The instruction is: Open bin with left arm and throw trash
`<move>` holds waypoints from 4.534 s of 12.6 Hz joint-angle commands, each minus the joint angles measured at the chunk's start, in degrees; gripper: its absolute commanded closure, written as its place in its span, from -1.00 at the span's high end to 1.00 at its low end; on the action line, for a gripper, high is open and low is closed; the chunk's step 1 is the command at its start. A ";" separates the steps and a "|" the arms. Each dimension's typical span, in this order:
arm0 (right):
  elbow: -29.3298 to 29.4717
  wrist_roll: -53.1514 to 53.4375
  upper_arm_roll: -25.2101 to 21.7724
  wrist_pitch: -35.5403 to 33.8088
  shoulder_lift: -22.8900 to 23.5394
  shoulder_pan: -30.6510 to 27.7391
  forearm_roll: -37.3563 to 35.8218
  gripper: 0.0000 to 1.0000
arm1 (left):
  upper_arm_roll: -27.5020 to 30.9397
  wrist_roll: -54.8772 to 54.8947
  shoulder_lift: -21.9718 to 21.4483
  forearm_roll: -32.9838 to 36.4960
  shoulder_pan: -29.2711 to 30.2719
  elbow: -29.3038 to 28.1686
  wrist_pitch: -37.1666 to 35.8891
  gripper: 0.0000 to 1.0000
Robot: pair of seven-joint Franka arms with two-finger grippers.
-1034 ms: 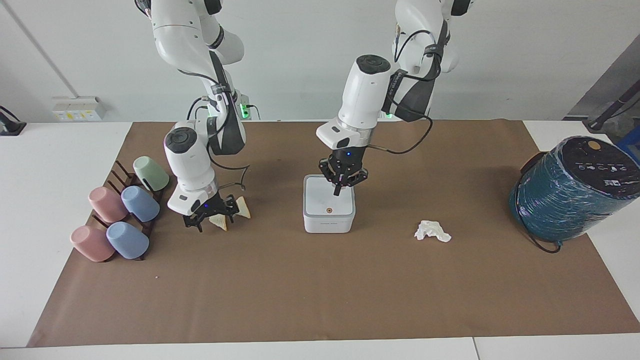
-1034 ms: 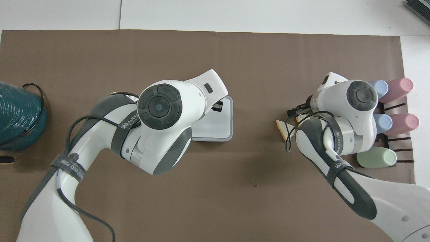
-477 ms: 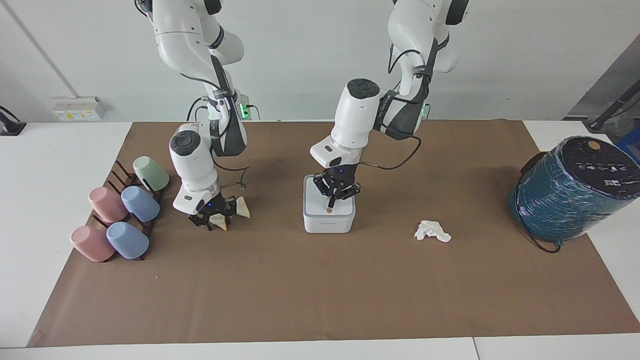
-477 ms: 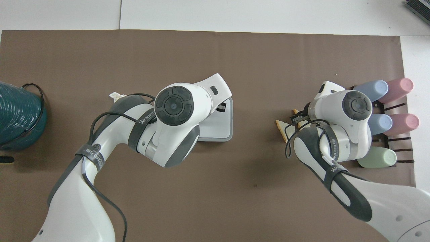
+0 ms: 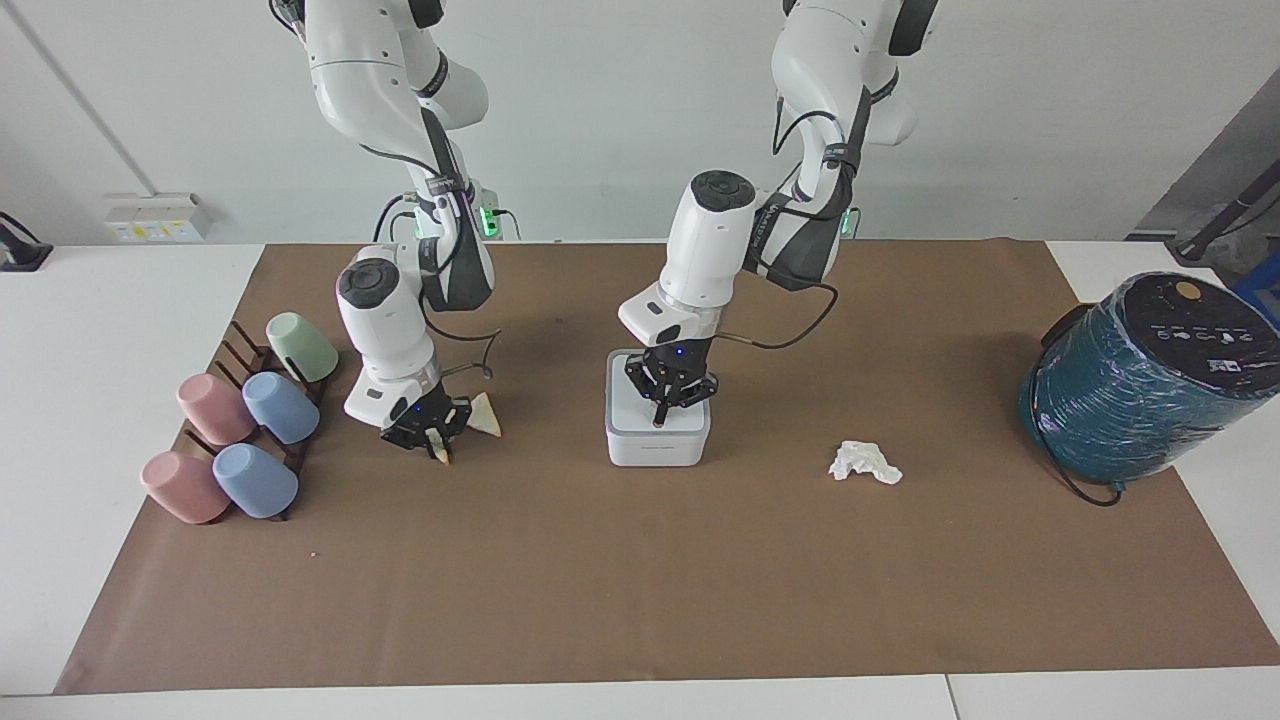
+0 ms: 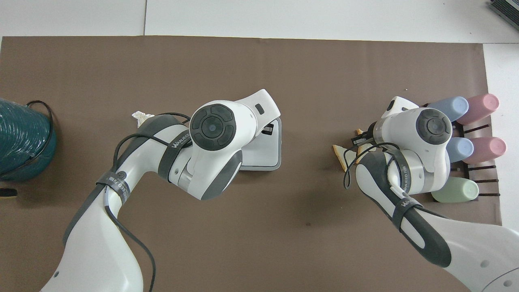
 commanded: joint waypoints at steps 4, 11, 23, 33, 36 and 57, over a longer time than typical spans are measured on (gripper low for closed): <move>5.80 12.08 0.49 -9.89 -5.18 -0.50 1.37 -1.00 | 0.91 -0.97 -8.97 2.67 -0.70 0.28 -19.83 -1.00; 19.34 29.19 5.66 -19.94 -5.89 -0.41 5.77 -1.00 | 1.36 -0.70 -13.56 2.76 6.05 -0.86 -29.37 -1.00; 21.74 53.76 10.77 -1.92 1.76 11.62 7.09 -1.00 | 1.35 5.88 -11.03 2.76 19.95 -19.93 5.68 1.00; 19.44 56.57 10.77 -5.35 0.70 13.74 7.17 1.00 | 1.53 19.16 -1.61 2.76 23.82 -22.75 19.59 1.00; 20.06 56.66 10.69 -5.52 0.53 13.74 7.09 1.00 | 1.53 18.99 -1.87 2.76 23.91 -22.92 18.90 -0.17; -8.77 48.04 10.16 -1.40 -8.09 -6.21 0.93 1.00 | -0.05 -7.64 -6.18 -9.18 3.71 -2.53 -4.58 -0.96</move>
